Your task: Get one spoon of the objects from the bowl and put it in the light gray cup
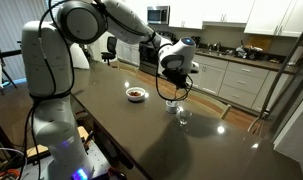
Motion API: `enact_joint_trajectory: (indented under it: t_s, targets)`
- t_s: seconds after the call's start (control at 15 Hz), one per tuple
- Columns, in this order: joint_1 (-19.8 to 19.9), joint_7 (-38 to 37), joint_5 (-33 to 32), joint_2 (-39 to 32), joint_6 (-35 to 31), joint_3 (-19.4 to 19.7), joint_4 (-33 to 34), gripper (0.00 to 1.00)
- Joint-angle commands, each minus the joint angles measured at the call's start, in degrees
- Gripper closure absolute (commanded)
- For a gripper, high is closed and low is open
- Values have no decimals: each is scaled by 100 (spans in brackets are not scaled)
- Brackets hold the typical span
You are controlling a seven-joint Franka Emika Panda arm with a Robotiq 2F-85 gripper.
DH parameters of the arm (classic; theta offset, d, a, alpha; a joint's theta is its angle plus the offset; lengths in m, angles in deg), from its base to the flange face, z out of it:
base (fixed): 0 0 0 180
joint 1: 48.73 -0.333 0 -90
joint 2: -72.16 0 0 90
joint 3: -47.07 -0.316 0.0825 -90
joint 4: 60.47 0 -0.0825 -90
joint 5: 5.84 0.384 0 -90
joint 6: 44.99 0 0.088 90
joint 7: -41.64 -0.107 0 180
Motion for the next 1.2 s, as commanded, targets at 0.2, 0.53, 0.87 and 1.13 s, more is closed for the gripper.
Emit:
enact_joint_trajectory:
  t_s: [0.2, 0.53, 0.87, 1.13]
  targets:
    - [46, 440, 590, 390, 211, -256, -17, 97]
    - [-57, 1280, 1907, 422, 712, -413, -79, 97]
    - [-266, 1727, 2470, 301, 1356, -495, -230, 97]
    - [-441, 1921, 2641, 221, 1711, -549, -422, 97]
